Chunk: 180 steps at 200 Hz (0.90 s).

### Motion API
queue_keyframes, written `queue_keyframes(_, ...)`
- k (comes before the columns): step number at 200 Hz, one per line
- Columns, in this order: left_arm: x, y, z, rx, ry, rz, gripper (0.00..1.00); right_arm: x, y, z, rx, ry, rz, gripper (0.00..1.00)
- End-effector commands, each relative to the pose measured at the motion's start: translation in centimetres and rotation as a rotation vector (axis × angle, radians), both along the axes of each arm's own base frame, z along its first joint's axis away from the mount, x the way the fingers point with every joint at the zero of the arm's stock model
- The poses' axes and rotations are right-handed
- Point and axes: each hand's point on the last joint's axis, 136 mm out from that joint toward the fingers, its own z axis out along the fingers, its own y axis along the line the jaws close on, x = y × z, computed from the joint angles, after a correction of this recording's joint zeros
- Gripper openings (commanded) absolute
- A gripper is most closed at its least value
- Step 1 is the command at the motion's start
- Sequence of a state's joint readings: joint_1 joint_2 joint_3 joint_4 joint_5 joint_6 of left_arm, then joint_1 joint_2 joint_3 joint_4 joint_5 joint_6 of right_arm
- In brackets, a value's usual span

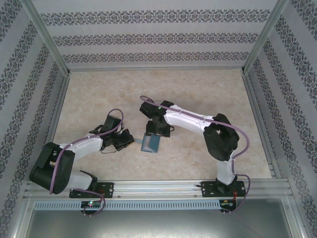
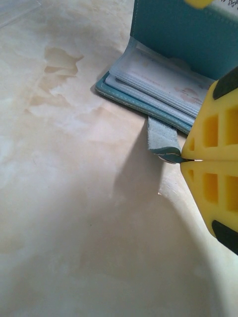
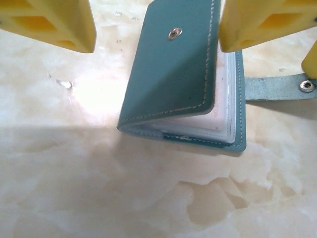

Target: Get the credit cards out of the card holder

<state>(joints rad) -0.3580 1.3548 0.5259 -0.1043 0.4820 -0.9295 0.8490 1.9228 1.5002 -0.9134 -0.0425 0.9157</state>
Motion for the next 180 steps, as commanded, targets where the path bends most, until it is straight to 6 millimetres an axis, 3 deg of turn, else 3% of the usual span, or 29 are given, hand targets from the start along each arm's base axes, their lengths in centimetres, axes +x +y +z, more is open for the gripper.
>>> queue_keyframes(1, 0.1, 0.9, 0.0, 0.021, -0.009, 0.039, 0.05, -1.3, -1.5, 0.2, -0.041, 0.017, 0.016, 0.58)
queue_keyframes(68, 0.2, 0.9, 0.2, 0.019, -0.011, 0.048, 0.05, -1.6, -1.9, -0.9, 0.018, 0.049, 0.005, 0.27)
queue_keyframes(87, 0.2, 0.7, 0.5, 0.01, -0.015, 0.043, 0.11, -1.3, -1.5, -0.9, 0.045, 0.042, 0.01, 0.16)
queue_keyframes(128, 0.9, 1.0, 2.5, 0.041, -0.056, 0.022, 0.22, 0.2, -0.5, 0.1, 0.137, -0.026, 0.029, 0.07)
queue_keyframes(152, 1.5, 0.9, 4.3, 0.054, -0.091, 0.01, 0.33, 0.8, -0.5, 0.5, 0.178, -0.04, 0.024, 0.05)
queue_keyframes(180, 2.0, 0.7, 6.2, 0.045, -0.114, 0.003, 0.35, 1.2, -0.7, 0.9, 0.204, -0.046, 0.034, 0.04)
